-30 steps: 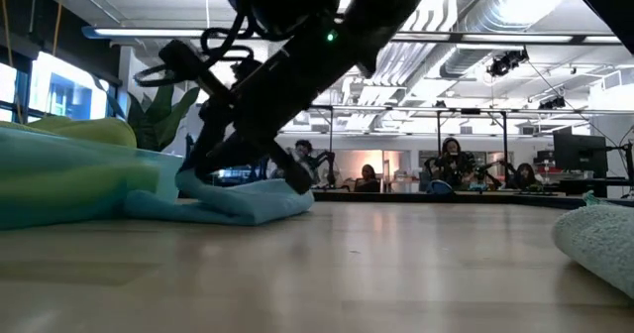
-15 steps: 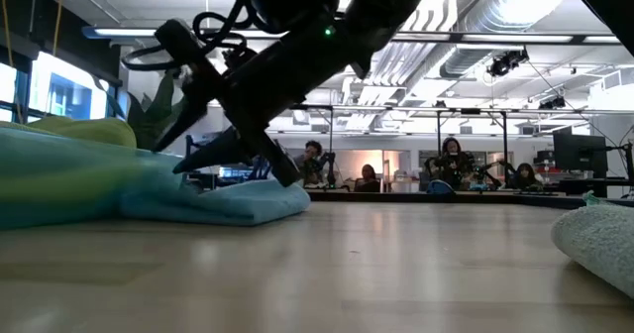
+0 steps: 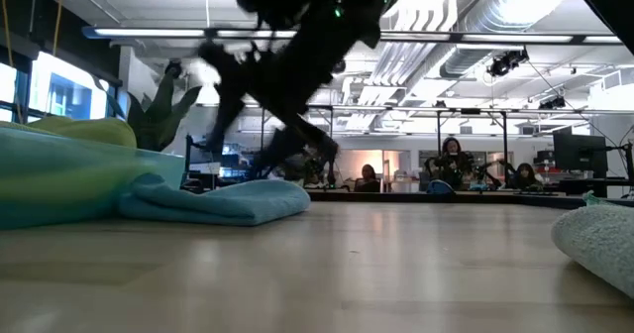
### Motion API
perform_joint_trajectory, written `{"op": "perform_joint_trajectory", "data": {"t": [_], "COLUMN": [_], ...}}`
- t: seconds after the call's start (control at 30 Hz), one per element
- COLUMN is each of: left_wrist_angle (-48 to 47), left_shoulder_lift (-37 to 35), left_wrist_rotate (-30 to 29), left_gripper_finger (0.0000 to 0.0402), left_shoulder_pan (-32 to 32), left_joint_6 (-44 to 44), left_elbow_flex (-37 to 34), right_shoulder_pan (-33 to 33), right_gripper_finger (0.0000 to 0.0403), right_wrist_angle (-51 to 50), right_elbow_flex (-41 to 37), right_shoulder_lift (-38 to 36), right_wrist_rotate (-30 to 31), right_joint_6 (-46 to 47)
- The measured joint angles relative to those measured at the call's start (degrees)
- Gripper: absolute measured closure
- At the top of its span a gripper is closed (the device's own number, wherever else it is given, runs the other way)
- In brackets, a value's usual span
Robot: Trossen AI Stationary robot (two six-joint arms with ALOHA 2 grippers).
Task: Fold microfiber towels
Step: Put the blue microfiber towel into the green bin
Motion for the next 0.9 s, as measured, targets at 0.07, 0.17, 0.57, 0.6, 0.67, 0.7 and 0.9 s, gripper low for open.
{"op": "perform_joint_trajectory", "data": {"t": [0.07, 0.17, 0.57, 0.6, 0.67, 0.7, 0.9], "left_wrist_angle": [-0.01, -0.07, -0.2, -0.18, -0.18, -0.18, -0.16], "left_shoulder_lift": [0.0, 0.0, 0.0, 0.0, 0.0, 0.0, 0.0], "left_wrist_rotate": [-0.05, -0.91, -2.08, -2.14, -2.66, -3.04, -4.63], "left_gripper_finger": [0.0225, 0.0225, 0.0225, 0.0225, 0.0225, 0.0225, 0.0225], "left_shoulder_pan": [0.01, 0.0, 0.02, 0.02, 0.02, 0.02, 0.02], "left_joint_6": [0.02, 0.02, 0.02, 0.02, -0.04, -0.22, -0.42], "left_elbow_flex": [0.0, 0.0, 0.0, 0.0, 0.0, 0.0, 0.0], "right_shoulder_pan": [-0.31, -0.42, 0.35, 0.35, 0.35, 0.35, 0.37], "right_gripper_finger": [0.0176, 0.0181, 0.0187, 0.0187, 0.0187, 0.0187, 0.0187], "right_wrist_angle": [-5.15, -5.12, -28.79, -32.06, -38.45, -41.67, -57.2], "right_elbow_flex": [-0.09, -0.02, 0.24, 0.28, 0.31, 0.31, -0.27], "right_shoulder_lift": [-0.04, 0.72, 1.12, 1.0, 0.95, 0.94, 0.74], "right_wrist_rotate": [1.35, 1.71, 10.66, 10.78, 10.85, 10.85, 10.68], "right_joint_6": [-0.93, -5.24, -31.81, -32.72, -34.65, -35.68, -38.72]}}
